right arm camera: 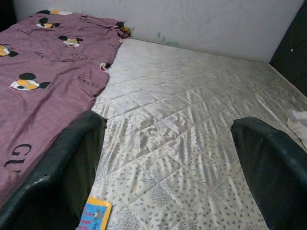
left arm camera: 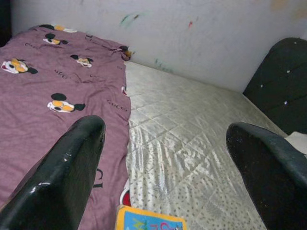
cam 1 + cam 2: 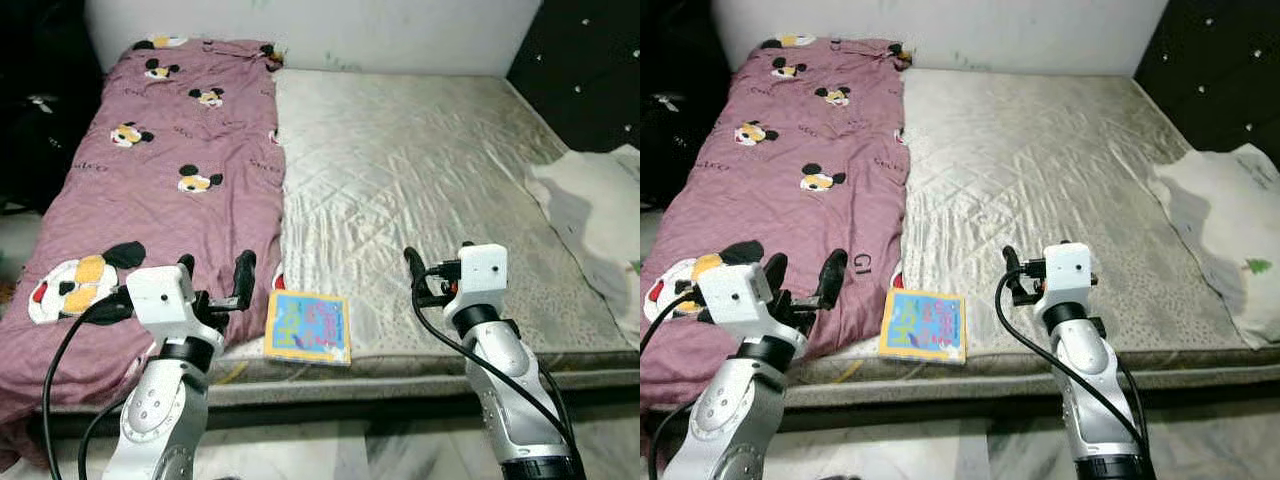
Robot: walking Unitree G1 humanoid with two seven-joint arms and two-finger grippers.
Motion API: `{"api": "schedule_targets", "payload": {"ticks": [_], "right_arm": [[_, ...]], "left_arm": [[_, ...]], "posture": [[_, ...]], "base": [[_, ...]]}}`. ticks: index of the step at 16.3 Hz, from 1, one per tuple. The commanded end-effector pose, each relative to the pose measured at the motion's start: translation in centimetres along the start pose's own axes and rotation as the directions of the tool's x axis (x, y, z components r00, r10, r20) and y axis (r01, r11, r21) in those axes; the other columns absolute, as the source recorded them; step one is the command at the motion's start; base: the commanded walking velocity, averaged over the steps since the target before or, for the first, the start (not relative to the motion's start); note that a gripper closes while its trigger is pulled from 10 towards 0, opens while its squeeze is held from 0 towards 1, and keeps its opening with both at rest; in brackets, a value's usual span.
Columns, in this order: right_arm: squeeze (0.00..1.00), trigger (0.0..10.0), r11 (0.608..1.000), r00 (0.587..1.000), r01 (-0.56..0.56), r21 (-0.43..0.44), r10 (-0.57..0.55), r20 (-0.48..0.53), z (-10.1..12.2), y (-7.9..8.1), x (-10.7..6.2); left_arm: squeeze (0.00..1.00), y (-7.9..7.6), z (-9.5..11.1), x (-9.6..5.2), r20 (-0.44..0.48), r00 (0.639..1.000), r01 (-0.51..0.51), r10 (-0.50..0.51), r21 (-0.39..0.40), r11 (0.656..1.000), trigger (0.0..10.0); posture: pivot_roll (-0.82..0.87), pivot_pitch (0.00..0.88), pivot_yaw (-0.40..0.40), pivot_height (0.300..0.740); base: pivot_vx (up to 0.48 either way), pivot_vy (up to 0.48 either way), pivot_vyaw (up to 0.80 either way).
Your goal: Clean up the room
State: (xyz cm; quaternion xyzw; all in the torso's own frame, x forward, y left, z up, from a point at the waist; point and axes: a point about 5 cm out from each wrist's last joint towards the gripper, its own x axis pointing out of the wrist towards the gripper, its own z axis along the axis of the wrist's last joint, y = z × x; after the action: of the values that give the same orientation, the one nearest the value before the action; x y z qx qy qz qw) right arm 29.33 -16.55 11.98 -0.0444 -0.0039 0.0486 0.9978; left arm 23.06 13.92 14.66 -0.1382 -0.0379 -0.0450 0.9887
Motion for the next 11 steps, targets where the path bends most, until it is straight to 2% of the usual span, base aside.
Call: {"api": "schedule_targets", "payload": {"ticks": [1,2,10,11], "right_arm": [[0.00,10.0,1.000,1.000,0.013,0.000,-0.013,-0.005,-0.19,-0.48,-0.11],[0.00,10.0,1.000,1.000,0.013,0.000,-0.013,-0.003,-0.16,-0.46,-0.08],[0.00,10.0,1.000,1.000,0.017,-0.006,-0.017,-0.007,-0.34,-0.55,0.05],[0.00,10.0,1.000,1.000,0.019,-0.003,-0.019,-0.012,-0.41,-0.55,0.07]], "left_arm": [[0.00,-0.19,0.16,-0.05,0.006,1.000,0.005,-0.005,-0.004,1.000,10.0],[0.00,-0.19,0.16,-0.04,0.006,1.000,0.006,-0.006,-0.003,1.000,10.0],[0.00,-0.01,0.03,0.20,-0.005,1.000,-0.013,0.013,-0.001,1.000,10.0],[0.00,0.01,0.01,0.21,-0.006,1.000,-0.018,0.018,-0.006,1.000,10.0]], "posture": [[0.04,0.098,-0.073,0.740],[0.04,0.098,-0.073,0.740],[0.04,0.104,-0.074,0.740],[0.04,0.103,-0.072,0.740]], "base": [[0.281,0.000,-0.61],[0.281,0.000,0.00],[0.000,0.000,0.00],[0.000,0.000,-0.80]]}}
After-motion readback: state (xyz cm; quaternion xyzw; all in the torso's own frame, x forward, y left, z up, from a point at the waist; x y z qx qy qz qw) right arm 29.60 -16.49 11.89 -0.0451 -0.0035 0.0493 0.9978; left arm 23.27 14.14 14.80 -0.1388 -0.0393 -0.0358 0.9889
